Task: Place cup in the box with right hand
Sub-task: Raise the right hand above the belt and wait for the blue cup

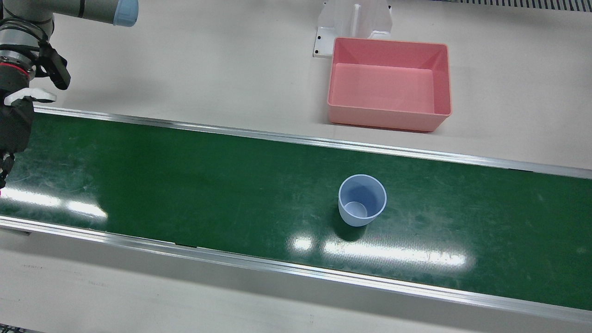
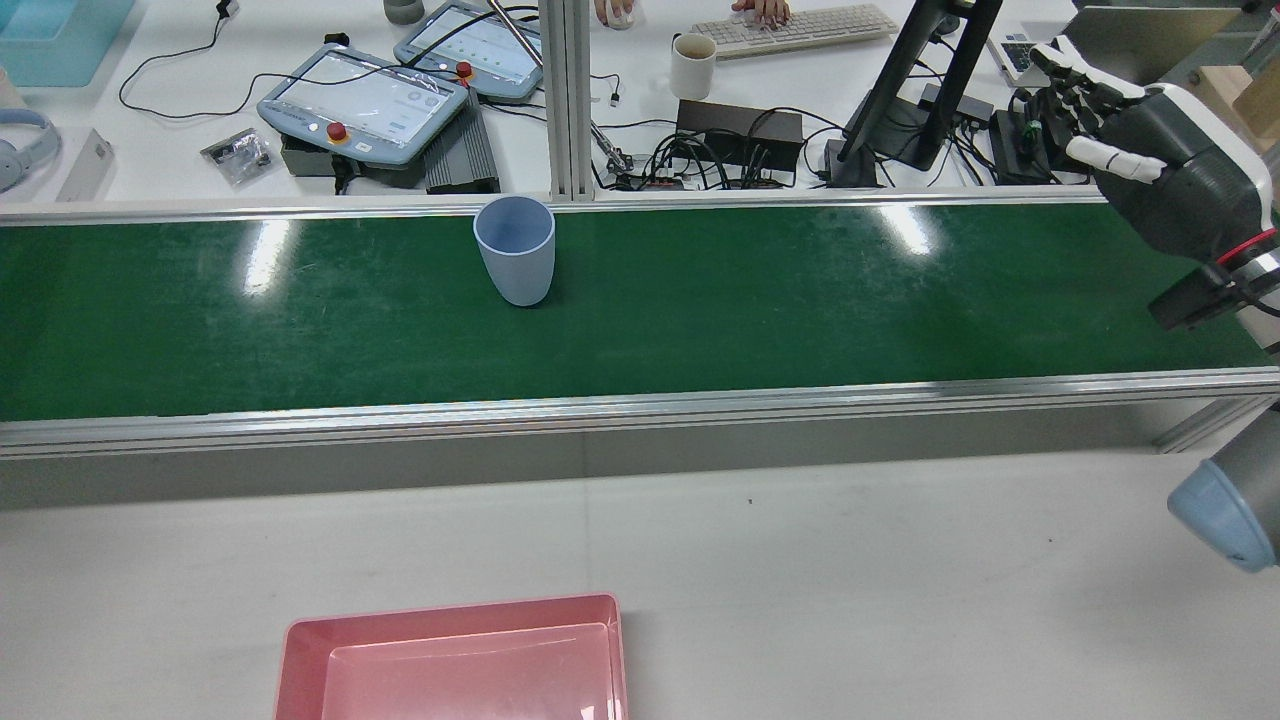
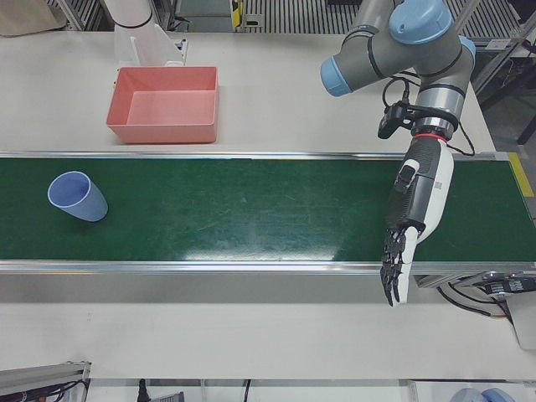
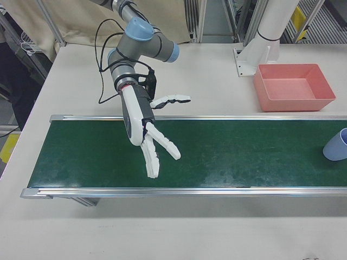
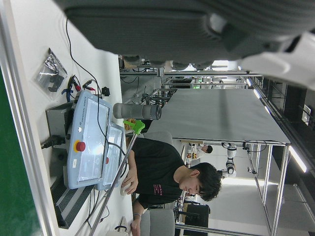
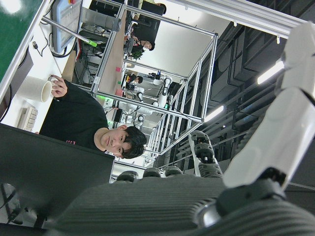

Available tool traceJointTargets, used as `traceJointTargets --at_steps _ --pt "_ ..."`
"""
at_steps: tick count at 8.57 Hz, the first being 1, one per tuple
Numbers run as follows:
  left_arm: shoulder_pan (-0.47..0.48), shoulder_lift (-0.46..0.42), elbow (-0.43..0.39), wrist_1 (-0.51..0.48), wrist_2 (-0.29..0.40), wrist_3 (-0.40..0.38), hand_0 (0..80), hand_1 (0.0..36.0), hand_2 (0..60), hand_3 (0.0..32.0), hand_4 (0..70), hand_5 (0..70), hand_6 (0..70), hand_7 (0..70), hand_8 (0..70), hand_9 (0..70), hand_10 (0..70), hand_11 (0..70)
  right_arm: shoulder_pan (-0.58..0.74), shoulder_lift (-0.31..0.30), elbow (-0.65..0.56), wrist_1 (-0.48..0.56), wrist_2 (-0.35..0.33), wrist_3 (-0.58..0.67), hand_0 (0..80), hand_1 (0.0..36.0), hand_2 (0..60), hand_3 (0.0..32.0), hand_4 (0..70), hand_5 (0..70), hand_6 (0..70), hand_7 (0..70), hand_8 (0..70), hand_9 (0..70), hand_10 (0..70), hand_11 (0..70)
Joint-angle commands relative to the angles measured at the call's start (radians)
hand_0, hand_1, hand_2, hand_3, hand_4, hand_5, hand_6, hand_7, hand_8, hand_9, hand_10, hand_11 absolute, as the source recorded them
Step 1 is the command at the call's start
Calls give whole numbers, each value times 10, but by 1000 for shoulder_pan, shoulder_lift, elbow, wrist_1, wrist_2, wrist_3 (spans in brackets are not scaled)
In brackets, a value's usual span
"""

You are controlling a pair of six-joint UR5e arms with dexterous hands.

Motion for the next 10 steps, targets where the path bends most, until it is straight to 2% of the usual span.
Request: traceJointTargets --at_steps 1,7,8,9,10 --pt "0 2 0 0 0 0 0 0 0 0 0 0 0 0 0 0 0 0 -4 -2 4 0 2 3 388 118 168 0 0 17 7 8 0 0 0 0" --pt "0 0 -8 3 0 0 0 0 0 0 0 0 0 0 0 0 0 0 -29 -3 16 -15 -8 -6 391 119 170 0 0 18 7 7 0 0 0 0" --pt "0 0 -9 3 0 0 0 0 0 0 0 0 0 0 0 0 0 0 -56 22 16 -99 -7 -18 394 125 186 0 0 18 6 6 0 0 0 0" --pt "0 0 -8 2 0 0 0 0 0 0 0 0 0 0 0 0 0 0 -49 71 19 -170 -7 -70 421 154 232 0 0 22 7 4 0 0 0 0" --pt "0 0 -6 2 0 0 0 0 0 0 0 0 0 0 0 0 0 0 -44 81 24 -169 -4 -86 466 195 250 0 0 33 8 0 0 0 0 0"
